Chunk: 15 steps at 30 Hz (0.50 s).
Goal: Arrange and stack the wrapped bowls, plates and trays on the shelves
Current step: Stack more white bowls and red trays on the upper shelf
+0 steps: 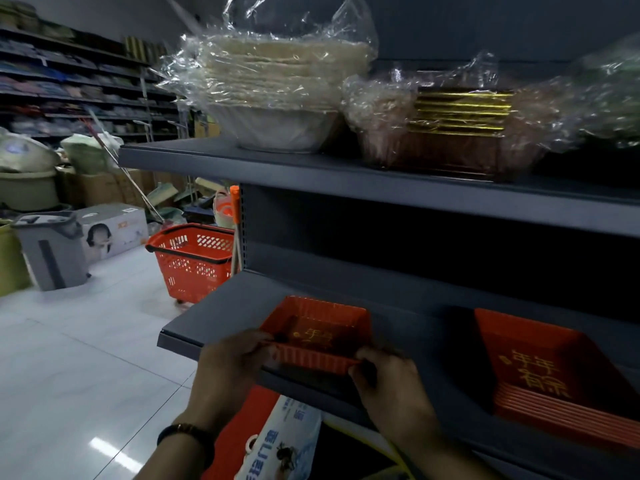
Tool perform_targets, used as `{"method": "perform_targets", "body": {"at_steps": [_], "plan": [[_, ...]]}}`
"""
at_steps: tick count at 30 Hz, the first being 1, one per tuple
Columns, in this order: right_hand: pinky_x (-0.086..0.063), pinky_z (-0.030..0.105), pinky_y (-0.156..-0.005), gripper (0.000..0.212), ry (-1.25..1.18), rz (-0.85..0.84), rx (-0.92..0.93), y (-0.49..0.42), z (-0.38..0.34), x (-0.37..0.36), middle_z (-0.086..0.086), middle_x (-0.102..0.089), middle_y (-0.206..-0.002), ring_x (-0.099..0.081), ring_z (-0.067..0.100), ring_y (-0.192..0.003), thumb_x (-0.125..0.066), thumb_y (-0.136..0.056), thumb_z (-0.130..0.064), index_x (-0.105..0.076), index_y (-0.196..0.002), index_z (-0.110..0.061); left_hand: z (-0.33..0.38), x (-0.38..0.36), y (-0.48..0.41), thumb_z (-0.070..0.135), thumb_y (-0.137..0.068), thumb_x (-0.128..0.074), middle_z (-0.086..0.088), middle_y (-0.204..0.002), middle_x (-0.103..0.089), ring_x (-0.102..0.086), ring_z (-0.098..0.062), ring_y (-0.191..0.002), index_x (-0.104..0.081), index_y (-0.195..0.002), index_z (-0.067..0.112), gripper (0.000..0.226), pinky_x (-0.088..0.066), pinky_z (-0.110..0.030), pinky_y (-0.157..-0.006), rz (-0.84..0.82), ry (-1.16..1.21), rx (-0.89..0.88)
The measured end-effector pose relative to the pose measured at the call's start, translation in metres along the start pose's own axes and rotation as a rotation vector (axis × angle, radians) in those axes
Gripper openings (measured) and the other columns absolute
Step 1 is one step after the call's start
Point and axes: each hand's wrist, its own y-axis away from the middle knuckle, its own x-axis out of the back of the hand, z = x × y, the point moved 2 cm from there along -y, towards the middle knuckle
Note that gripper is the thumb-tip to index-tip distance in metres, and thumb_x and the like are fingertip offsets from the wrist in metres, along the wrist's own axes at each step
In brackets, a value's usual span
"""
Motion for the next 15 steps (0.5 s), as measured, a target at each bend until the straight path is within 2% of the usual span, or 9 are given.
{"method": "perform_targets", "body": {"at_steps": [2,5,7,10,12,15], "plan": [[-0.038,-0.001,-0.080,0.018,-0.082,0.078,-0.009,0.006,0.002,0.019,-0.014,-0.064,-0.102,-0.060,0.000,-0.092,-0.070,-0.097,-0.020,-0.075,-0.106,-0.034,0.020,0.002,0.002,0.020,-0.090,-0.084,0.040,-0.094,-0.069,-0.065,0.020,-0.092,-0.083,-0.099,0.037,0.019,-0.046,-0.002,-0.077,0.033,0.026,-0.062],[-0.036,-0.006,-0.082,0.027,-0.133,0.195,0.012,0.018,0.016,0.052,-0.020,-0.056,-0.105,-0.059,-0.008,-0.088,-0.076,-0.093,-0.011,-0.078,-0.113,-0.029,0.054,0.002,0.009,0.016,-0.081,-0.091,0.037,-0.093,-0.072,-0.068,0.016,-0.085,-0.085,-0.096,0.036,0.025,-0.051,-0.006,-0.077,0.096,0.097,-0.122],[-0.039,-0.005,-0.084,0.029,-0.152,0.262,0.034,0.029,0.027,0.076,-0.023,-0.055,-0.107,-0.060,-0.010,-0.095,-0.080,-0.089,-0.008,-0.078,-0.111,-0.027,0.082,-0.001,0.015,0.015,-0.078,-0.092,0.029,-0.094,-0.076,-0.071,0.010,-0.085,-0.086,-0.093,0.033,0.024,-0.053,-0.010,-0.076,0.123,0.168,-0.131],[-0.039,-0.004,-0.086,0.030,-0.137,0.410,0.122,0.056,0.046,0.111,-0.015,-0.060,-0.108,-0.057,-0.011,-0.107,-0.085,-0.084,-0.006,-0.080,-0.107,-0.024,0.125,-0.011,0.025,0.029,-0.078,-0.090,0.021,-0.096,-0.078,-0.070,0.009,-0.089,-0.087,-0.094,0.031,0.017,-0.048,-0.003,-0.080,0.182,0.181,-0.223],[-0.041,-0.003,-0.085,0.032,-0.117,0.506,0.128,0.076,0.066,0.130,-0.012,-0.061,-0.106,-0.058,-0.010,-0.104,-0.087,-0.081,-0.005,-0.080,-0.107,-0.023,0.152,-0.022,0.031,0.042,-0.079,-0.082,0.021,-0.097,-0.077,-0.069,0.011,-0.091,-0.087,-0.094,0.031,0.020,-0.046,-0.001,-0.083,0.158,0.193,-0.277],[-0.044,0.001,-0.086,0.025,-0.098,0.567,0.115,0.098,0.101,0.156,-0.010,-0.063,-0.107,-0.062,-0.005,-0.101,-0.084,-0.088,-0.010,-0.079,-0.108,-0.025,0.182,-0.043,0.039,0.047,-0.077,-0.082,0.023,-0.095,-0.078,-0.069,0.015,-0.091,-0.087,-0.090,0.031,0.021,-0.045,0.000,-0.085,0.156,0.255,-0.320]]}}
